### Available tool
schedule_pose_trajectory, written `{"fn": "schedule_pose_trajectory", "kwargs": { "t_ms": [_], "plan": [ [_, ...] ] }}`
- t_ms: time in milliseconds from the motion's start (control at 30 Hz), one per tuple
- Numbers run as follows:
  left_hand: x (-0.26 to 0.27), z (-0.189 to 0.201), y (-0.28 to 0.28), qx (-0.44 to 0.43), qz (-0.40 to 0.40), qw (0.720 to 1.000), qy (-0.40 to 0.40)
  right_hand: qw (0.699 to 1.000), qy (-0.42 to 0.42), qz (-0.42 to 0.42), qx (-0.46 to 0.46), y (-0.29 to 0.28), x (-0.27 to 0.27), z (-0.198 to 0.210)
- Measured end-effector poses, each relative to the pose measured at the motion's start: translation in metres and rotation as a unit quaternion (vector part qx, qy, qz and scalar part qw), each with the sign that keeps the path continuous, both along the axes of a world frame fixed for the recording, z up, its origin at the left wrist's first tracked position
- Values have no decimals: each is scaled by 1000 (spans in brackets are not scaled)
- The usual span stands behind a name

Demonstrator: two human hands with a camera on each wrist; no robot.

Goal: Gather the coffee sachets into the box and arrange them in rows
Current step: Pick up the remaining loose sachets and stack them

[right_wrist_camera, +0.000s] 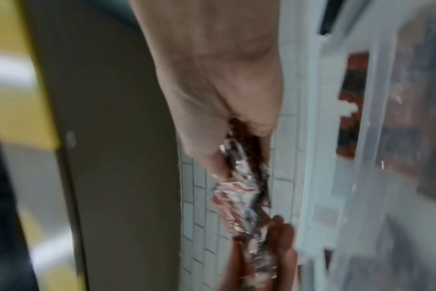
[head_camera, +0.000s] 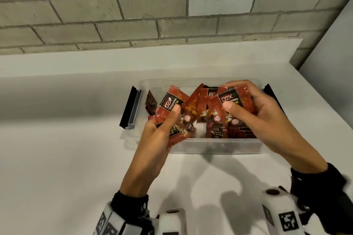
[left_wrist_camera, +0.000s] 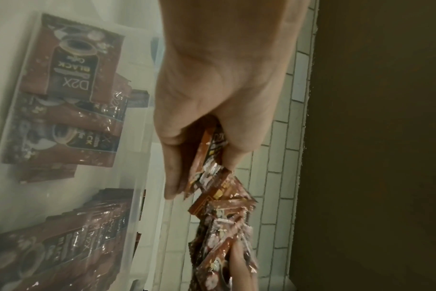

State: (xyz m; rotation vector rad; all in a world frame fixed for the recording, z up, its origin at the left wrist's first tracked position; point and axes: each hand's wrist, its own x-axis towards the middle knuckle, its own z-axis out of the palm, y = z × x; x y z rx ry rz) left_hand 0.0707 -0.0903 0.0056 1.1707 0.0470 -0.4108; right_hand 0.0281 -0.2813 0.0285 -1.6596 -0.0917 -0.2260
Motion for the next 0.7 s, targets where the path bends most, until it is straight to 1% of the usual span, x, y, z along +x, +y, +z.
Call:
{"fn": "schedule_pose_trajectory", "kwargs": {
  "t_ms": [33, 67, 100, 133, 167, 200, 233, 267, 300, 367, 433, 467, 500, 533, 567, 633, 667, 700],
  "plan": [
    [1, -1, 1, -2, 7, 1000, 7, 996, -62, -9, -61, 0, -4, 3],
    [2, -1, 3, -4, 9, 1000, 13, 982, -131, -12, -137, -2, -8, 4],
    [3, -1, 4, -5, 6, 1000, 17, 954, -200, -5, -225, -4, -10, 4],
    [3, -1, 5, -7, 2, 1000, 19, 913, -259, 11, -314, -7, -11, 0],
    [3, -1, 5, -9, -1, 1000, 22, 870, -302, 28, -390, -10, -11, -6],
    [3, 0, 6, -12, -6, 1000, 26, 832, -324, 45, -449, -13, -11, -12],
    [3, 0, 6, -17, -10, 999, 32, 802, -333, 60, -492, -15, -12, -16],
    [3, 0, 6, -25, -17, 999, 38, 781, -337, 69, -521, -18, -12, -20],
    [3, 1, 6, -32, -27, 998, 40, 767, -339, 75, -540, -20, -13, -23],
    [2, 2, 5, -30, -49, 998, 24, 749, -342, 85, -561, -21, -15, -27],
    [2, 1, 4, -20, -56, 998, 5, 740, -344, 84, -572, -21, -14, -27],
    [2, 1, 3, -18, -56, 998, 0, 740, -345, 78, -572, -21, -14, -26],
    [3, 0, 3, -20, -50, 999, -1, 751, -338, 71, -562, -21, -14, -25],
    [4, 0, 3, -24, -40, 999, 0, 775, -323, 61, -540, -20, -16, -23],
    [5, -1, 4, -26, -25, 999, 1, 814, -297, 47, -498, -19, -19, -21],
    [8, 0, 6, -18, 1, 1000, -1, 914, -204, 5, -350, -15, -25, -12],
    [10, 0, 7, -12, 6, 1000, -5, 954, -144, -12, -261, -13, -27, -10],
    [10, 0, 8, -8, 6, 1000, -9, 981, -85, -23, -174, -12, -28, -7]
  ]
}}
